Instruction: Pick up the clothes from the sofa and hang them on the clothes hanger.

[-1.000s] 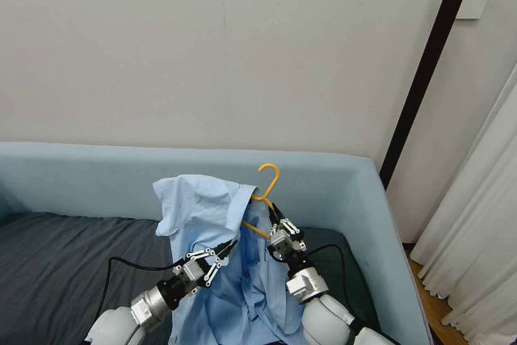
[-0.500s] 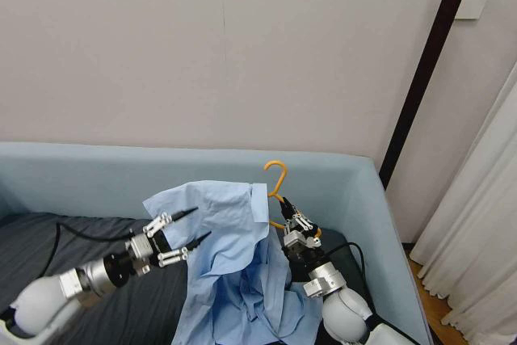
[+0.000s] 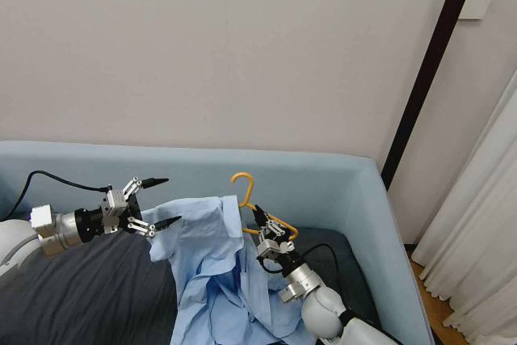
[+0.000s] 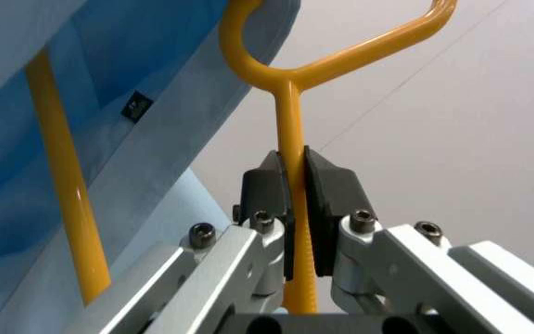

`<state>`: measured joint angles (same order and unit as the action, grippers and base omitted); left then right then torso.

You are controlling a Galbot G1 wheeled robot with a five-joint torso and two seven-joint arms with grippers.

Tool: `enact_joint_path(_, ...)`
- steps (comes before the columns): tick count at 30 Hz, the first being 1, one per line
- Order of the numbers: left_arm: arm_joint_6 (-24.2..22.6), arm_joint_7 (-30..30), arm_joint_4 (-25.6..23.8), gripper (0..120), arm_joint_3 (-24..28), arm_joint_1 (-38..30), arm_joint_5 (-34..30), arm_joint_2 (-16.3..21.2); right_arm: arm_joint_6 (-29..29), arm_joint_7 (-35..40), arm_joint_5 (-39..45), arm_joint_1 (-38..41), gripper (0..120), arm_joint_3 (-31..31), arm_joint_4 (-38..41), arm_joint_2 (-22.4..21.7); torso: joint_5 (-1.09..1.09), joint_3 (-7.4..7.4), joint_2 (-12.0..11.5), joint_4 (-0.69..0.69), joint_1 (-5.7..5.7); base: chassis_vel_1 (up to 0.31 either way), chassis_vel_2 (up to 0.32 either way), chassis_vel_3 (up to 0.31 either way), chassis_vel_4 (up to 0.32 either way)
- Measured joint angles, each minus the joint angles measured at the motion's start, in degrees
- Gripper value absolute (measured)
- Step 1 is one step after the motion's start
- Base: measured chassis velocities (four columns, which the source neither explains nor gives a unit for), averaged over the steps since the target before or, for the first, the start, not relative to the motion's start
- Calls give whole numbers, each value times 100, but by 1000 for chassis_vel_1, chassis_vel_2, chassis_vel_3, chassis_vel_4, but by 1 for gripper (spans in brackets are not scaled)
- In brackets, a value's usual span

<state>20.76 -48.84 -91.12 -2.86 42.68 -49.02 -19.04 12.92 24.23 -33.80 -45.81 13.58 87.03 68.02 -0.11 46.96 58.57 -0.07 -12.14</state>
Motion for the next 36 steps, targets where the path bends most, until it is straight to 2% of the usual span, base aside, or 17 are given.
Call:
enact_joint_path(3, -59, -362, 594, 100, 828, -1051, 89, -459, 86, -18, -155, -86, 4, -65, 45, -19, 10, 0, 0, -4, 0, 0, 0, 0, 0)
enact_joint_path(8, -65, -435, 783, 100, 1090, -1363, 141, -643, 105, -18, -197, -120, 4, -77, 46, -35, 5, 1, 0, -3, -1, 0, 0, 0, 0)
enact_joint_path(10, -82, -566, 1040, 99, 1558, -1851, 187, -906, 142, -19, -293, -177, 4, -128, 17, -51, 9, 1, 0, -3, 0, 0, 0, 0, 0)
enact_joint_path(12, -102, -626, 1136, 98, 1755, -2044, 204, -995, 156, -19, -329, -199, 4, -161, -1, -55, 8, 1, 0, -2, 0, 0, 0, 0, 0)
enact_joint_path(14, -203, -942, 1370, 92, 2200, -2548, 290, -1200, 169, -18, -388, -243, 4, -235, -19, -56, 6, 1, 0, -2, 0, 0, 0, 0, 0)
enact_joint_path(16, -250, -1079, 1444, 89, 2308, -2688, 333, -1264, 172, -17, -411, -256, 4, -268, -19, -55, 10, 0, 0, -1, 0, 0, 0, 0, 0)
enact_joint_path(17, -370, -1350, 1618, 83, 2477, -2958, 449, -1433, 186, -14, -479, -287, 4, -345, -19, -58, 8, 0, 0, 3, 0, 0, 0, 0, 0)
enact_joint_path(18, -460, -1574, 1772, 80, 2579, -3176, 593, -1604, 219, -14, -573, -312, 4, -434, -19, -62, 5, 0, 0, -2, -1, 0, 0, 0, 0)
enact_joint_path(20, -613, -1923, 2002, 70, 2676, -3436, 761, -1821, 320, -8, -759, -317, 4, -582, -58, -62, 8, 1, 0, -4, -1, 0, 0, 0, 0)
enact_joint_path(21, -613, -1923, 2002, 70, 2676, -3436, 761, -1821, 320, -8, -759, -317, 4, -582, -58, -62, 8, 1, 0, -4, -1, 0, 0, 0, 0)
enact_joint_path(25, -814, -2429, 2374, 51, 2741, -3727, 962, -2111, 383, 57, -1172, -324, 4, -756, -74, -63, 6, 0, 0, 1, -1, 0, 0, 0, 0)
enact_joint_path(29, -858, -2520, 2462, 43, 2741, -3772, 1024, -2199, 383, 108, -1300, -326, 4, -807, -76, -55, 6, 0, 0, 0, 0, 0, 0, 0, 0)
enact_joint_path(33, -880, -2553, 2571, 22, 2708, -3790, 1092, -2316, 380, 171, -1399, -327, 4, -835, -106, -40, 6, 0, 0, -1, 0, 0, 0, 0, 0)
enact_joint_path(34, -880, -2553, 2571, 22, 2708, -3790, 1092, -2316, 380, 171, -1399, -327, 4, -835, -106, -40, 6, 0, 0, -1, 0, 0, 0, 0, 0)
enact_joint_path(36, -879, -2546, 2616, 14, 2693, -3790, 1099, -2350, 373, 188, -1401, -327, 4, -834, -111, -34, 6, 0, 0, -1, 0, 0, 0, 0, 0)
